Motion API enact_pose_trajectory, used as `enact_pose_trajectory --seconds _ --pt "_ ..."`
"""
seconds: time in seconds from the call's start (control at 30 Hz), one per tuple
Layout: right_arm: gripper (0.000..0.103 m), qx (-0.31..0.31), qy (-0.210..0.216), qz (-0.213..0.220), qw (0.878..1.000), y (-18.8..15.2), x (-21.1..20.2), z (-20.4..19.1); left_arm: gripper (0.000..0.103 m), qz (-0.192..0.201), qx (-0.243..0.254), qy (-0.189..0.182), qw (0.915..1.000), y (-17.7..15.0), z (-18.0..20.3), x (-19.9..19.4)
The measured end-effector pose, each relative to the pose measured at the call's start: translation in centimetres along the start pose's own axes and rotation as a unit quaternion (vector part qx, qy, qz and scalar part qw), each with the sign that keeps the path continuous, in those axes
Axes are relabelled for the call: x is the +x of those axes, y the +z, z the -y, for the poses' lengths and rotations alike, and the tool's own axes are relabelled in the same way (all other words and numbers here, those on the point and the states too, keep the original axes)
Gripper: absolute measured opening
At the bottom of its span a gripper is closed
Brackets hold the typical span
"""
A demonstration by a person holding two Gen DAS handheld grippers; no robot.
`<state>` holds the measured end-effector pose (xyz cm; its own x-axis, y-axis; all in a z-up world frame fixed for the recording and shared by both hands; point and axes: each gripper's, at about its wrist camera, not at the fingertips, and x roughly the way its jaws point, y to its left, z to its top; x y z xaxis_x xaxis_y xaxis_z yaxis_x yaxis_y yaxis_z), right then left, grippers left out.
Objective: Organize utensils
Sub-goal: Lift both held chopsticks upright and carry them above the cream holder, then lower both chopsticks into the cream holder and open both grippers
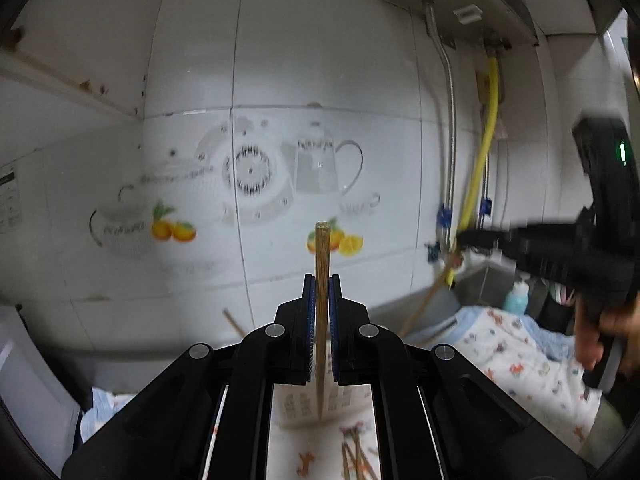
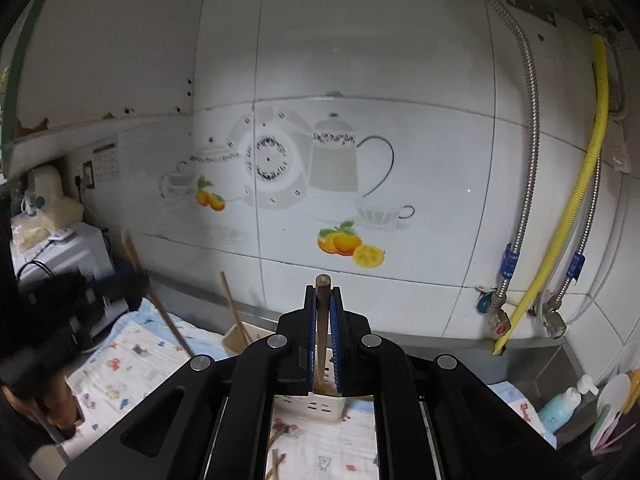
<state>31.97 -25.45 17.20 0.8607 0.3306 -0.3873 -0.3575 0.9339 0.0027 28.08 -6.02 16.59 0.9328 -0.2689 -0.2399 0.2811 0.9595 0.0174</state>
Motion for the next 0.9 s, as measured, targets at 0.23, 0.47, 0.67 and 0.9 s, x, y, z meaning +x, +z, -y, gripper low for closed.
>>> enact_pose_trajectory --seconds 0.23,0.47,0.67,0.9 --pt "0.007 0.001 -0.004 -0.016 1.0 -0.8 2.7 0.7 0.005 0.041 0.02 0.031 0.9985 2.8 0.1 2.3" --pt "0.007 0.005 0.0 -0.027 1.0 -1.5 4.8 1.1 0.005 0.035 0.01 0.048 0.9982 2.1 -0.9 5.8" --pt "0.007 0.006 0.007 -0.037 0.999 -2.4 6.0 1.1 0.005 0.001 -0.01 0.06 0.9982 -0.3 -2.6 8.6" --pt "0.007 0.01 0.01 -0.049 0.999 -3.4 6.9 1.0 0.006 -0.031 -0.029 0.06 0.9973 -2.3 -4.0 10.2"
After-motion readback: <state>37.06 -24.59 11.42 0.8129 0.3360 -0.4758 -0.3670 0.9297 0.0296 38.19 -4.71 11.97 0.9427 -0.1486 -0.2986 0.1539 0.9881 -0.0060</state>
